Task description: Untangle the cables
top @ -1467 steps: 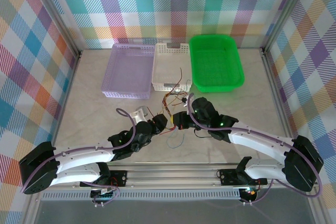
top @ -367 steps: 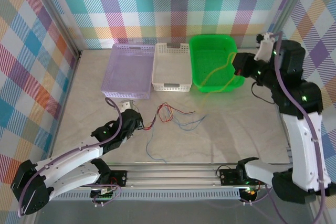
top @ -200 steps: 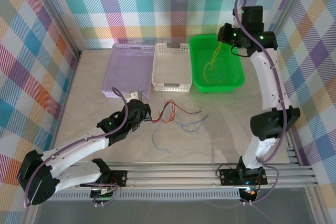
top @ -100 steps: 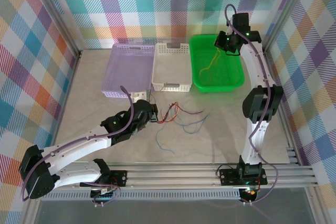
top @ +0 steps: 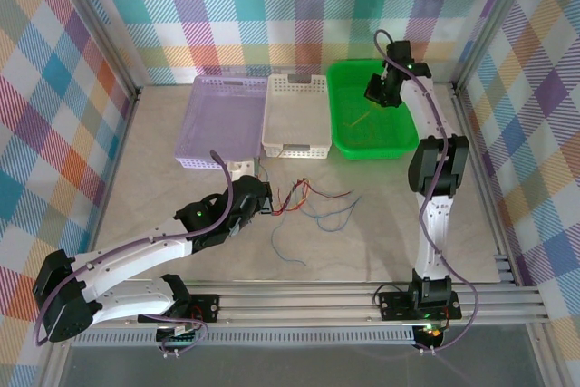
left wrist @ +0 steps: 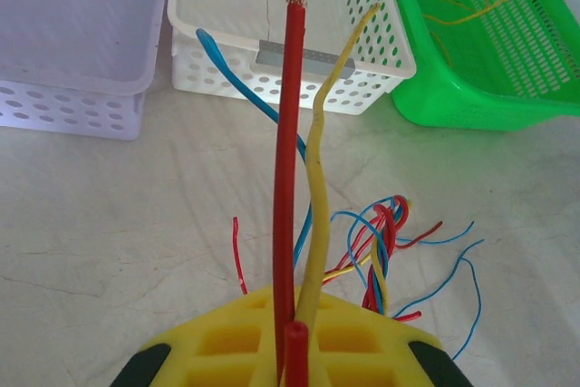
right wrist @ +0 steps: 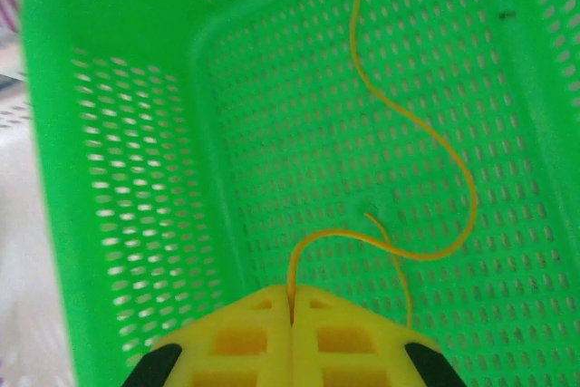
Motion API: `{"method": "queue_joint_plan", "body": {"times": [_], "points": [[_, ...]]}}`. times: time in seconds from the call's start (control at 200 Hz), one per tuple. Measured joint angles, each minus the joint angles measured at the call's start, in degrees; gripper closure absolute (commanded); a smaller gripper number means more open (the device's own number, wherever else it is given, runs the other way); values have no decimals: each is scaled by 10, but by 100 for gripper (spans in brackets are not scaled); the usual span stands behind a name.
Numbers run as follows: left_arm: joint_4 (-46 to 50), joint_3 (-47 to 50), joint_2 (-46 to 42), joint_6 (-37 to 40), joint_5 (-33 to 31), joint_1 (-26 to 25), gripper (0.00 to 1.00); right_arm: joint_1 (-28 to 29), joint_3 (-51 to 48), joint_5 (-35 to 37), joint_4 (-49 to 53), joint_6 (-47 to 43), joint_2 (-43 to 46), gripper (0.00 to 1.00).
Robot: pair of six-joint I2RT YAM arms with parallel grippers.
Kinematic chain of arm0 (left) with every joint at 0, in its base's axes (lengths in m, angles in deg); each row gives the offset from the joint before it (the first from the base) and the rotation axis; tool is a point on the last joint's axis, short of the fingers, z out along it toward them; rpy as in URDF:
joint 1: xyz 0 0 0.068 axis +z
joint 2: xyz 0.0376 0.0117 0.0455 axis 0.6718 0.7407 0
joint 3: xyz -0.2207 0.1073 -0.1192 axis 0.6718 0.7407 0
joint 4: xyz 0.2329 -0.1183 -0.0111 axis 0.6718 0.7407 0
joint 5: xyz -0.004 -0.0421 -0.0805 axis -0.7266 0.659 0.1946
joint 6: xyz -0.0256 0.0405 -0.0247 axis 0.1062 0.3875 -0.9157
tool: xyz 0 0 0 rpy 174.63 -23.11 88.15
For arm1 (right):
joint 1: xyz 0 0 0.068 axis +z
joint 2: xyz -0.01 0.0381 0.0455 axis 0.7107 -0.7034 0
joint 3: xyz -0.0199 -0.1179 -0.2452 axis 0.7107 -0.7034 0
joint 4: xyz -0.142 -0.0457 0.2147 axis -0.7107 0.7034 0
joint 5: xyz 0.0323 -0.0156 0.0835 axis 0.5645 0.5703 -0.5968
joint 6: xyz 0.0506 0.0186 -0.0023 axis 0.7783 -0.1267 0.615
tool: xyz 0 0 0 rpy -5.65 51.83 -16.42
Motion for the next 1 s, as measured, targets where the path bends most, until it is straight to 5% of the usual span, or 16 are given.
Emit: {"method": "queue_joint_plan", "body": {"times": [0.395,0.765,1.0], "points": [[12,0,-1,1,-1,-3,100,0,12,28,26,-1,-5,69],[12,0,-7,1,-1,-3,100,-1,26,43,57,5,3,55],[10,0,-7,11,-1,-3,100,2,-92,-36,14,19,147,42]]}}
